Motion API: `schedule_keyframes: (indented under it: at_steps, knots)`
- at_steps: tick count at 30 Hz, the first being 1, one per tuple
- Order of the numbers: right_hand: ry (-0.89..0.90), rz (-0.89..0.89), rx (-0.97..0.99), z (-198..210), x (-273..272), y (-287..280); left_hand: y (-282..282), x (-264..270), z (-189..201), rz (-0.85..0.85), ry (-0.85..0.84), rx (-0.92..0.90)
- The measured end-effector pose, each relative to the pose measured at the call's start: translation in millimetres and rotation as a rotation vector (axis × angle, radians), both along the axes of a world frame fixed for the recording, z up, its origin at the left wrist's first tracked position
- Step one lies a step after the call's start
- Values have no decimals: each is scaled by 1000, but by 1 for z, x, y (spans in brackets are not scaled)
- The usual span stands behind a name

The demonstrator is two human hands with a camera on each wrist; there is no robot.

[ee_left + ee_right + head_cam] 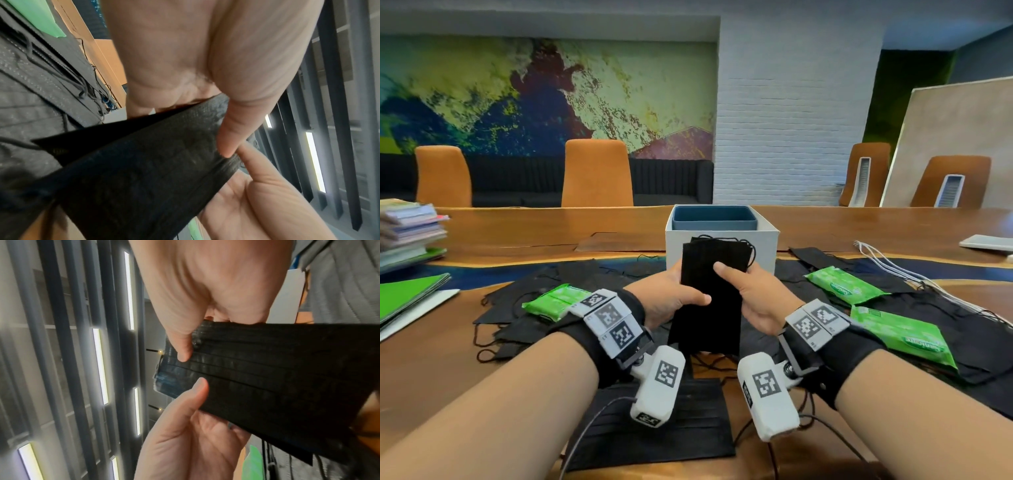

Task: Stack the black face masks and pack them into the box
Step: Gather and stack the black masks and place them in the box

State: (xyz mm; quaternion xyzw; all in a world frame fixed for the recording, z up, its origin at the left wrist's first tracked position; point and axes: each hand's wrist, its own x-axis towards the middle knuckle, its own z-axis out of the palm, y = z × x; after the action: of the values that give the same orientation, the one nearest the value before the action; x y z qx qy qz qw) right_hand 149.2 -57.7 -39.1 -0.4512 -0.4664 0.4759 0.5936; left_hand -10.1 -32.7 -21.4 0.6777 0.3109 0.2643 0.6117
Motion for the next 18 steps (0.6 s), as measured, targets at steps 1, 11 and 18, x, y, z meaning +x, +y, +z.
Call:
schedule_keyframes:
  at_steps: [1, 11, 18]
  knots:
    - [10, 1, -20, -2, -1, 0, 0, 1, -2, 1, 13, -3]
    - [-4, 8, -92, 11, -15, 1, -4, 2, -1, 194, 20, -33]
    - [-332, -22, -121, 6, 4, -14, -7, -30, 7, 380, -233, -18]
